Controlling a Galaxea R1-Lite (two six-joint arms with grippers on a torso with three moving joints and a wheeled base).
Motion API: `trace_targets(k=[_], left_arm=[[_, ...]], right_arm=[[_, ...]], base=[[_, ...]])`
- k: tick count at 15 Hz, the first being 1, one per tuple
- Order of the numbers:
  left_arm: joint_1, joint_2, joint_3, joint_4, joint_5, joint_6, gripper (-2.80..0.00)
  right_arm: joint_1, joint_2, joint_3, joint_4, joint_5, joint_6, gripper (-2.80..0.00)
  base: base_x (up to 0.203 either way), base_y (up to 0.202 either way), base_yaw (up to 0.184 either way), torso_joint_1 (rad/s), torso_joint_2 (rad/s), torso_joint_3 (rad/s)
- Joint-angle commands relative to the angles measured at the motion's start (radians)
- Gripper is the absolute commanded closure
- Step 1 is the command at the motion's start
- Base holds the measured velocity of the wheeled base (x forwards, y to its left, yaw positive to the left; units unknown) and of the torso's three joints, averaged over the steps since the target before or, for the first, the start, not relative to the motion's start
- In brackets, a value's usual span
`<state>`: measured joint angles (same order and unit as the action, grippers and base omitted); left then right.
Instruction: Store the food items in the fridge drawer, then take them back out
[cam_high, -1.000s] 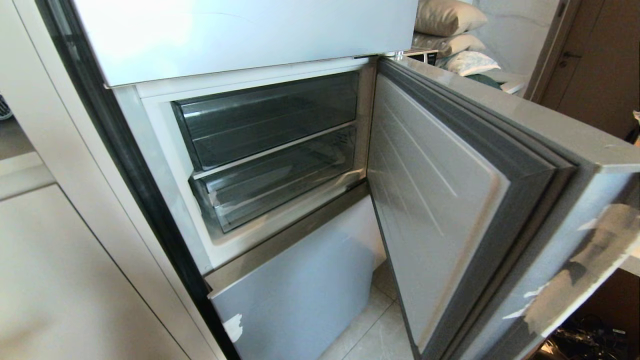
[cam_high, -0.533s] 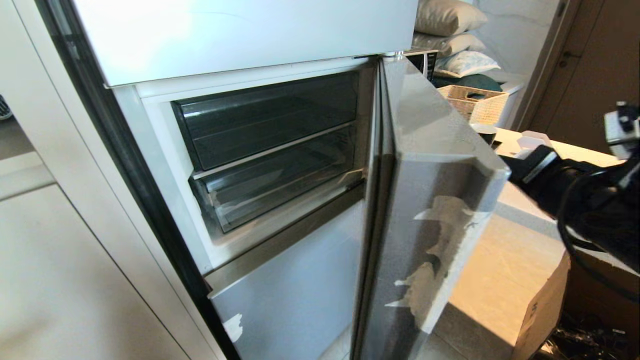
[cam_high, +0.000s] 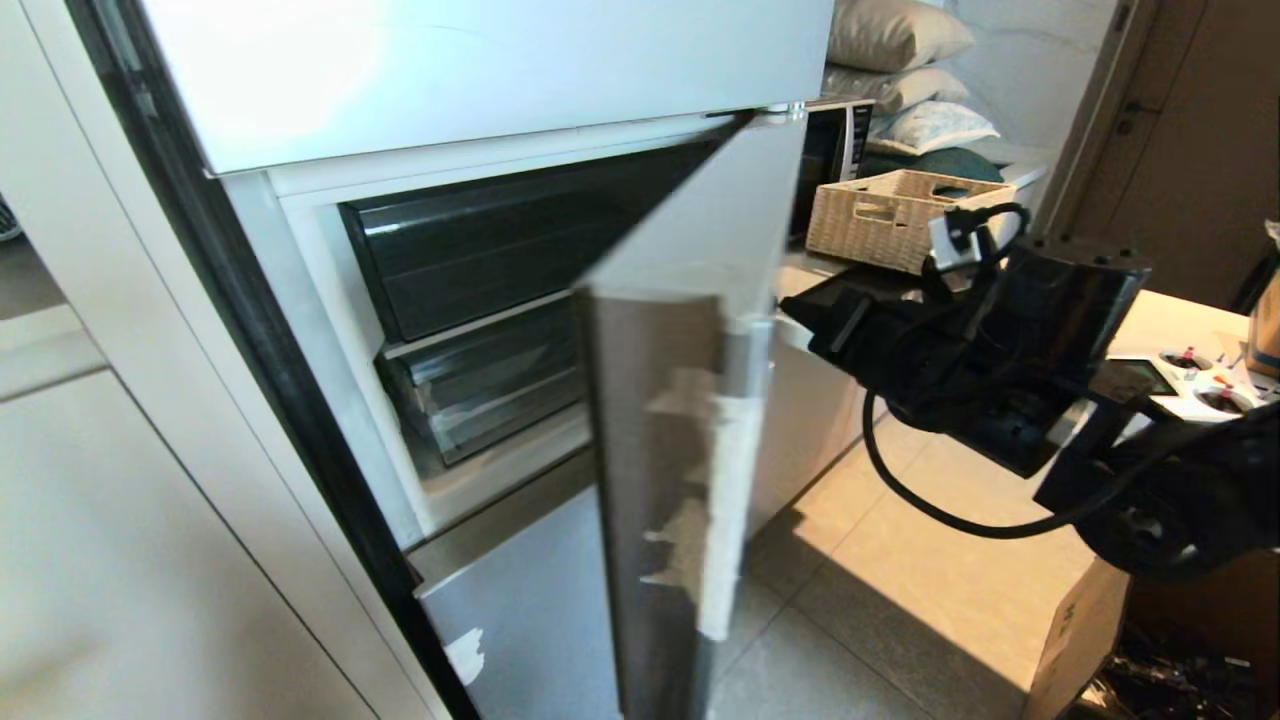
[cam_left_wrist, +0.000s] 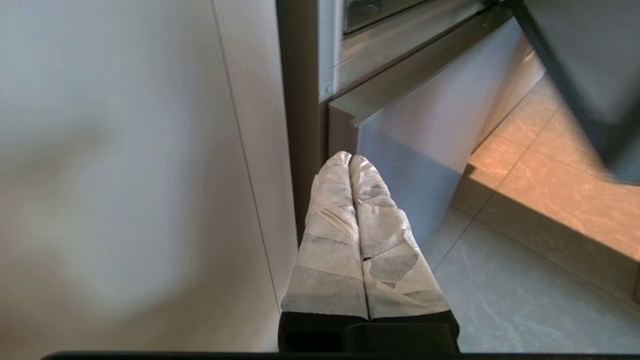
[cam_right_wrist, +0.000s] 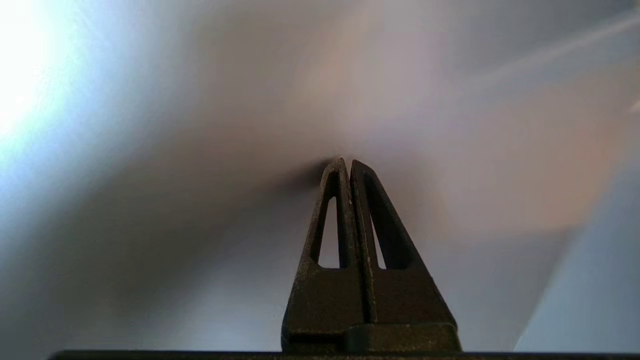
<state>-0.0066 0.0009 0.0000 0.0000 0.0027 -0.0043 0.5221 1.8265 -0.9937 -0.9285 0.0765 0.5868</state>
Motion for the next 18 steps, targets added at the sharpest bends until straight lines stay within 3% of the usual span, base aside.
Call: trace_targets(k=[1, 5, 10, 12, 15, 18], left_arm=[[-0.001, 0.001, 0.000, 0.000, 0.000, 0.000, 0.00], [-0.001, 0.001, 0.000, 0.000, 0.000, 0.000, 0.00], [-0.001, 0.001, 0.000, 0.000, 0.000, 0.000, 0.00], [-0.001, 0.001, 0.000, 0.000, 0.000, 0.000, 0.00], [-0.001, 0.001, 0.000, 0.000, 0.000, 0.000, 0.00], [-0.001, 0.001, 0.000, 0.000, 0.000, 0.000, 0.00]], right_arm=[[0.005, 0.148, -0.134, -0.006, 0.090, 0.003, 0.00], [0.040, 0.335, -0.465, 0.043, 0.110, 0.009, 0.00], [0.092, 0.523, -0.781, 0.126, 0.006, 0.017, 0.00], [0.102, 0.582, -0.853, 0.139, -0.072, 0.025, 0.00], [0.102, 0.445, -0.724, 0.136, -0.118, 0.021, 0.00], [0.097, 0.103, -0.346, 0.134, -0.125, -0.027, 0.00]], base=[[0.000, 0.000, 0.000, 0.000, 0.00, 0.000], [0.000, 0.000, 0.000, 0.000, 0.00, 0.000], [0.000, 0.000, 0.000, 0.000, 0.00, 0.000], [0.000, 0.000, 0.000, 0.000, 0.00, 0.000], [0.000, 0.000, 0.000, 0.000, 0.00, 0.000], [0.000, 0.000, 0.000, 0.000, 0.00, 0.000]])
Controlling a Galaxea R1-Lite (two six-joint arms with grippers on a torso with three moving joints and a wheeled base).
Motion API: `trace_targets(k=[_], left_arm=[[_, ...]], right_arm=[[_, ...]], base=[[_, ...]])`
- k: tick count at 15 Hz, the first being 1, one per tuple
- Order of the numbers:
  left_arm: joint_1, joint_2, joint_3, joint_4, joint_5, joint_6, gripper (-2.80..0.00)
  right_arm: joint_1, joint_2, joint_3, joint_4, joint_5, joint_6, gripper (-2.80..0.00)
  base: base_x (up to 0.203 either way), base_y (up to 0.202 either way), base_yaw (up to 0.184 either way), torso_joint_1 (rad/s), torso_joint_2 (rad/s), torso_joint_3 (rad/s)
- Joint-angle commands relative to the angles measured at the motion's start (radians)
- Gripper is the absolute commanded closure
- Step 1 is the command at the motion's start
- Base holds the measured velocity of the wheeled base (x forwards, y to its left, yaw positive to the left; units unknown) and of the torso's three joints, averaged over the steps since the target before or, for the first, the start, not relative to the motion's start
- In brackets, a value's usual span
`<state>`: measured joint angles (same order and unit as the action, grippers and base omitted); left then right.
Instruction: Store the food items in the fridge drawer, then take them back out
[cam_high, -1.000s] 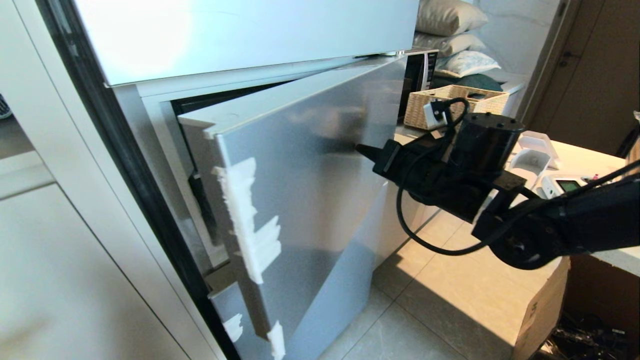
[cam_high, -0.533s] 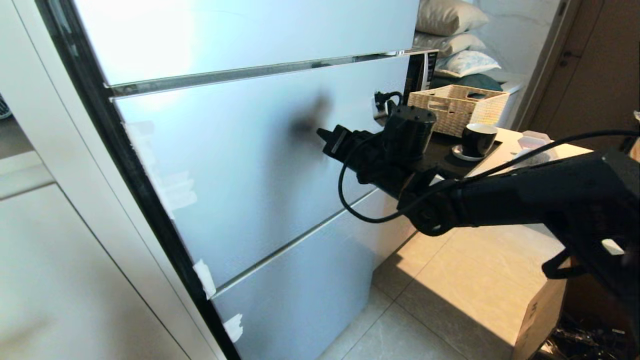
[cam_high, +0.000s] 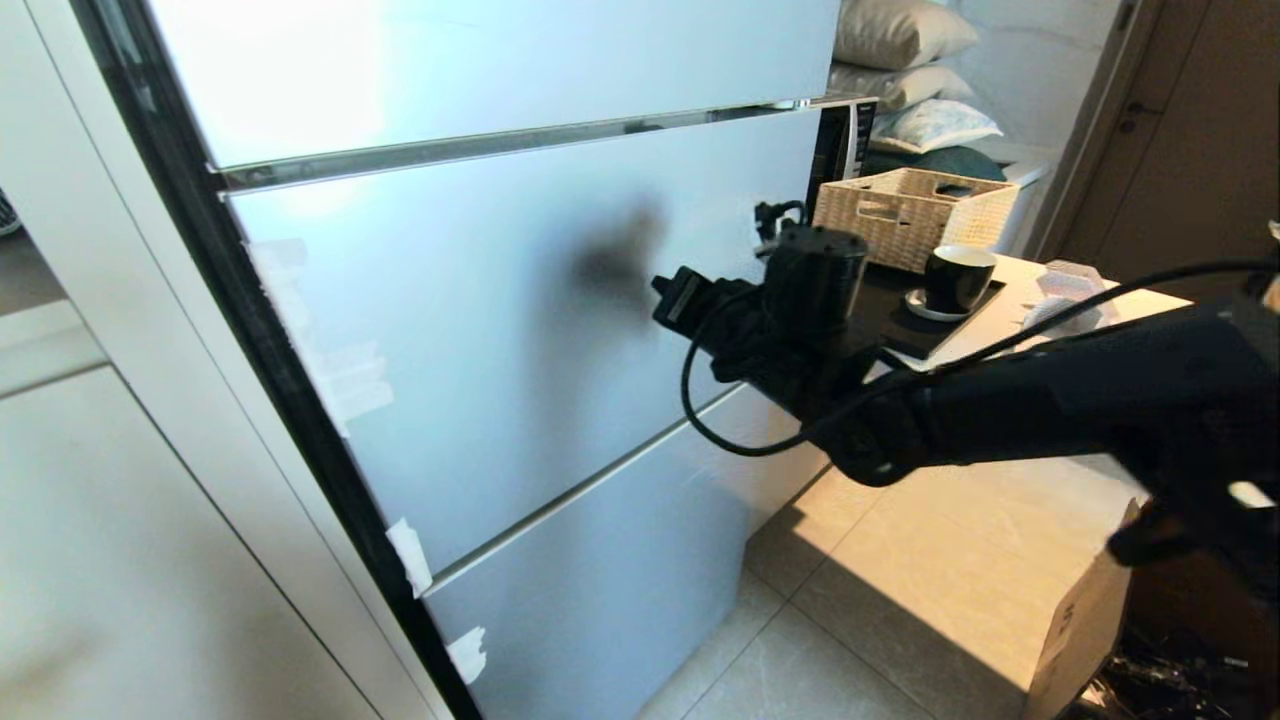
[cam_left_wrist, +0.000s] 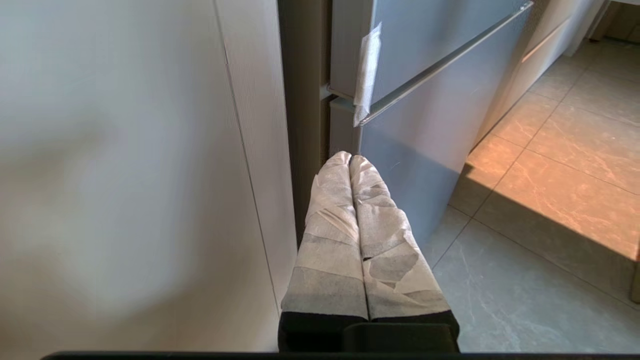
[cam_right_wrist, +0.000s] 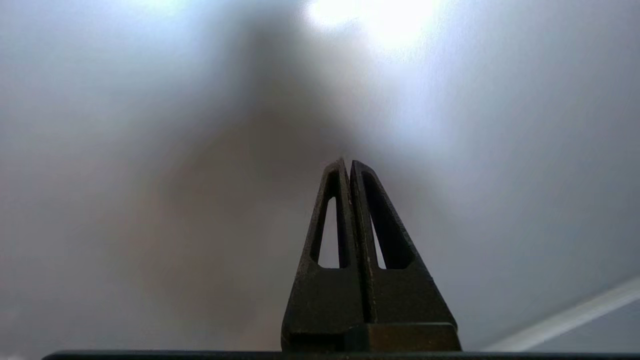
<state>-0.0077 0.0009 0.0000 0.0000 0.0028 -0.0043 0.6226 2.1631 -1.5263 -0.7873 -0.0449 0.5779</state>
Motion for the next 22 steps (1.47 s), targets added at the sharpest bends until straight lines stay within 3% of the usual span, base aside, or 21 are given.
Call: trace_targets(k=[1, 3, 5, 10, 13, 15, 18, 22], left_arm=[[0.000, 0.001, 0.000, 0.000, 0.000, 0.000, 0.00], [0.000, 0.001, 0.000, 0.000, 0.000, 0.000, 0.00], [0.000, 0.001, 0.000, 0.000, 0.000, 0.000, 0.00], [0.000, 0.001, 0.000, 0.000, 0.000, 0.000, 0.00], [0.000, 0.001, 0.000, 0.000, 0.000, 0.000, 0.00], [0.000, 0.001, 0.000, 0.000, 0.000, 0.000, 0.00], [0.000, 0.001, 0.000, 0.000, 0.000, 0.000, 0.00], [0.000, 0.001, 0.000, 0.000, -0.001, 0.000, 0.00]], right_arm=[[-0.004, -0.367, 0.354, -0.007, -0.006, -0.063, 0.00], [-0.013, -0.670, 0.686, 0.013, -0.010, -0.190, 0.00], [-0.071, -0.985, 0.966, 0.066, -0.012, -0.304, 0.00], [-0.381, -1.565, 1.432, 0.236, 0.013, -0.457, 0.00], [-0.461, -1.845, 1.491, 0.491, 0.039, -0.525, 0.00], [-0.498, -1.895, 1.518, 0.722, 0.038, -0.550, 0.00], [-0.575, -1.905, 1.526, 0.777, 0.040, -0.628, 0.00], [-0.613, -2.151, 1.527, 0.786, 0.059, -0.676, 0.00]], base=[[0.000, 0.000, 0.000, 0.000, 0.00, 0.000], [0.000, 0.000, 0.000, 0.000, 0.00, 0.000], [0.000, 0.000, 0.000, 0.000, 0.00, 0.000], [0.000, 0.000, 0.000, 0.000, 0.00, 0.000], [0.000, 0.000, 0.000, 0.000, 0.00, 0.000], [0.000, 0.000, 0.000, 0.000, 0.00, 0.000], [0.000, 0.000, 0.000, 0.000, 0.00, 0.000], [0.000, 0.000, 0.000, 0.000, 0.00, 0.000]])
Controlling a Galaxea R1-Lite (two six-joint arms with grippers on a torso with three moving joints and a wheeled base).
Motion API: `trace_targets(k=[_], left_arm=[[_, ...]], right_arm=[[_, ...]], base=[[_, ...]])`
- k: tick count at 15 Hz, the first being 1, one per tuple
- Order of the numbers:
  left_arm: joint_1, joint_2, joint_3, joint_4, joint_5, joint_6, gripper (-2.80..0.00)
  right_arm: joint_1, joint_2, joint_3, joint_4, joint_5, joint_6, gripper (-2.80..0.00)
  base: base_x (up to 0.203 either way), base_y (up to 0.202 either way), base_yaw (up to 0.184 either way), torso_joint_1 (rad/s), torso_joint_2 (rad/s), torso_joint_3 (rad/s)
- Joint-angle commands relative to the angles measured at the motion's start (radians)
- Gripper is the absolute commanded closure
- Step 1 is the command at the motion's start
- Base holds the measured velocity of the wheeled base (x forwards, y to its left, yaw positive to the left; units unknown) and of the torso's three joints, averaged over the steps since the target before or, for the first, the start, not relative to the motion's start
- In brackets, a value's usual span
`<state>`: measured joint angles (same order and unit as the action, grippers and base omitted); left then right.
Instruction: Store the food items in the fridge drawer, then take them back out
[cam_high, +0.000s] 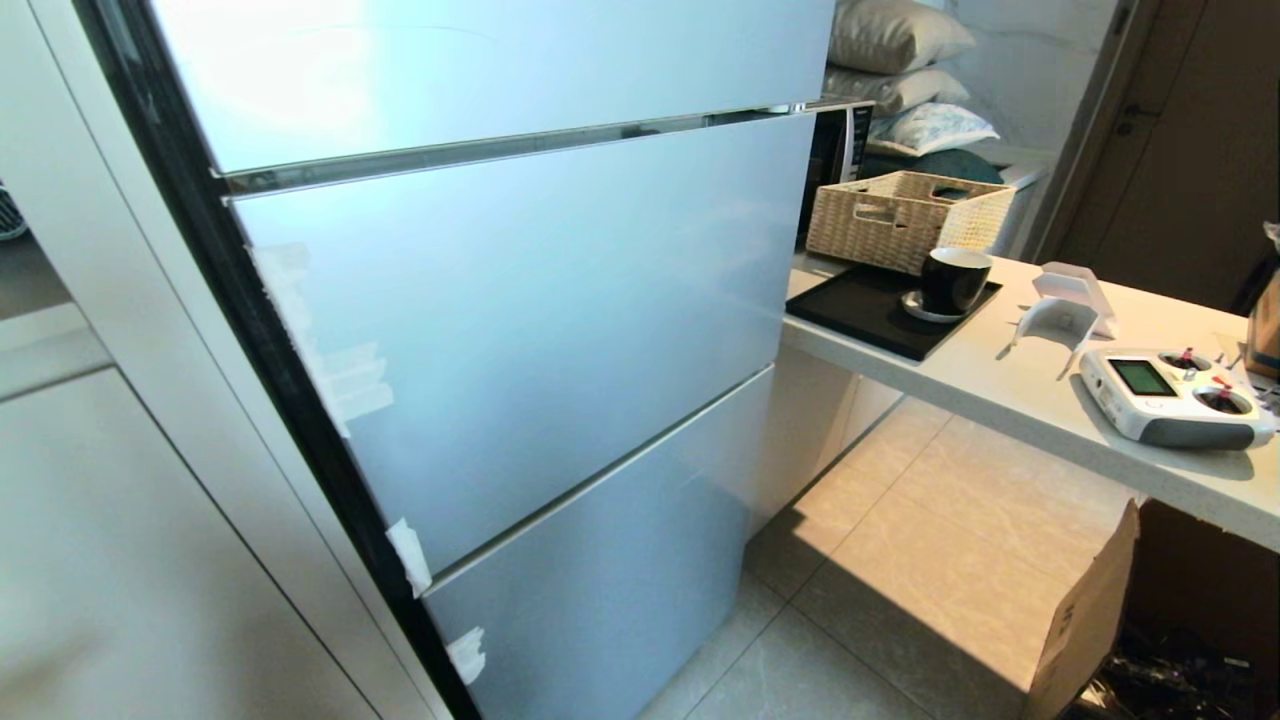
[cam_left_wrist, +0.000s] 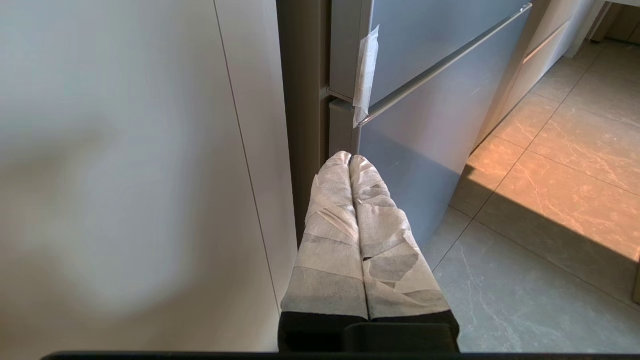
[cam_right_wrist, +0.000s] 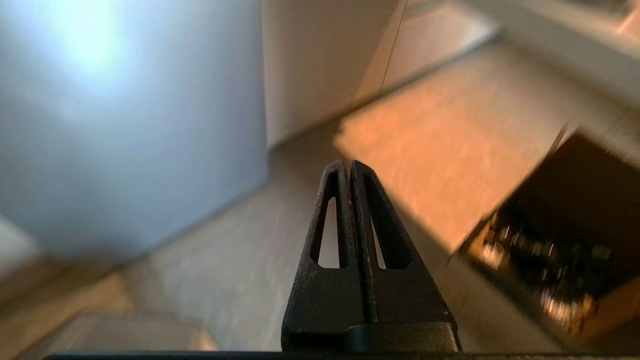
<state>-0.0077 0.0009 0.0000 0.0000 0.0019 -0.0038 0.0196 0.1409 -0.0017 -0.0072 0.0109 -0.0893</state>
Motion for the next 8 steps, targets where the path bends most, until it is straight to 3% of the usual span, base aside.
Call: trace_targets(k=[1, 6, 8], left_arm=[[0.000, 0.000, 0.000, 0.000, 0.000, -0.001, 0.00], [0.000, 0.001, 0.000, 0.000, 0.001, -0.001, 0.00], [0.000, 0.001, 0.000, 0.000, 0.000, -0.001, 0.00]], right_arm=[[-0.014, -0.150, 0.002, 0.010, 0.008, -0.020, 0.00], [-0.018, -0.141, 0.003, 0.012, 0.011, -0.002, 0.00], [-0.018, -0.141, 0.002, 0.007, -0.005, 0.079, 0.00]], base=[[0.000, 0.000, 0.000, 0.000, 0.00, 0.000], [0.000, 0.000, 0.000, 0.000, 0.00, 0.000], [0.000, 0.000, 0.000, 0.000, 0.00, 0.000]])
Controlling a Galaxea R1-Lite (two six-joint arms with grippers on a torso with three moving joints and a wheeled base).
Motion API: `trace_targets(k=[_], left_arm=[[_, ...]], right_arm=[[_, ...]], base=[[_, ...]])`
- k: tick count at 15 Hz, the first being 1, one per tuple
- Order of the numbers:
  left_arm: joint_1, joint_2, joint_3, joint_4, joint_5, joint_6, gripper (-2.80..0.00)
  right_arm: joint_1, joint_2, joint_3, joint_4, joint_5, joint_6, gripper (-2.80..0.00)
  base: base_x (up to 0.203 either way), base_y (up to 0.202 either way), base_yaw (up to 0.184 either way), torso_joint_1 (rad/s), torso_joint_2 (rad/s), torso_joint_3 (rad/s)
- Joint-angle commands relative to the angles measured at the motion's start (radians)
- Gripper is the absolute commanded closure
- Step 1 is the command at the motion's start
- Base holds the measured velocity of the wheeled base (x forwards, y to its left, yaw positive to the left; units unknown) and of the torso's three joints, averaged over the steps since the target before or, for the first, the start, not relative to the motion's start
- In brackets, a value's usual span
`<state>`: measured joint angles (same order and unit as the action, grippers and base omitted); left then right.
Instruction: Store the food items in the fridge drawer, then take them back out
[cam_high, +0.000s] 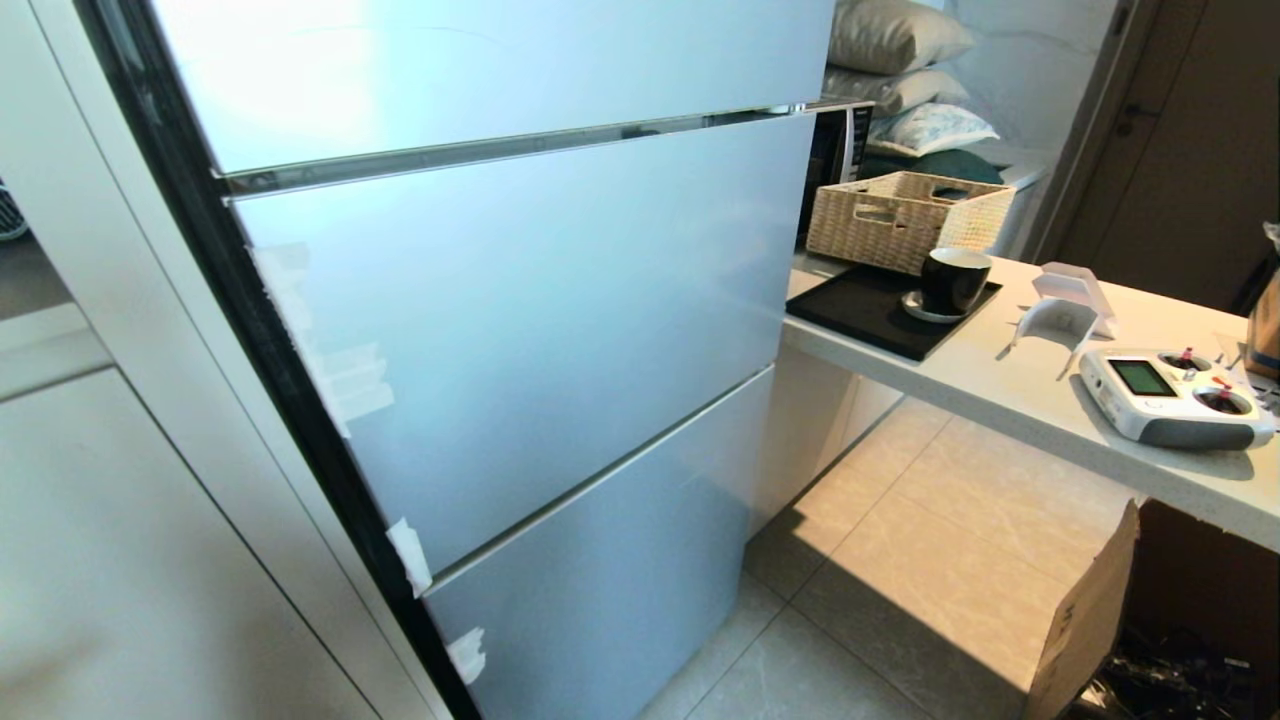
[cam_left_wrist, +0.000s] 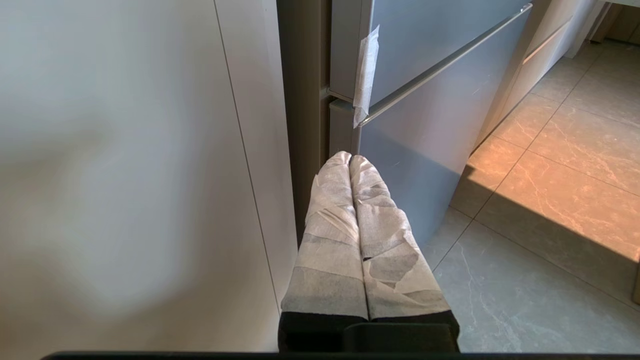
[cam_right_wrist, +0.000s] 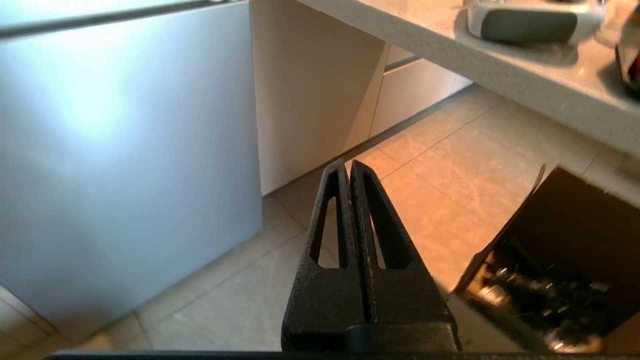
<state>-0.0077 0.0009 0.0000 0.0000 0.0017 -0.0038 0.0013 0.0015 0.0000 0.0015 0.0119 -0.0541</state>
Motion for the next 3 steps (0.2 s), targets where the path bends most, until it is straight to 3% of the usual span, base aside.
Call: trace_targets(k=[1, 3], left_arm=[[0.000, 0.001, 0.000, 0.000, 0.001, -0.001, 0.00], [0.000, 0.001, 0.000, 0.000, 0.001, -0.001, 0.00]], right_arm=[[0.000, -0.001, 0.000, -0.003, -0.012, 0.059, 0.00], [0.000, -0.001, 0.000, -0.003, -0.012, 0.059, 0.00]], base=[[0.000, 0.000, 0.000, 0.000, 0.00, 0.000], [0.000, 0.000, 0.000, 0.000, 0.00, 0.000]])
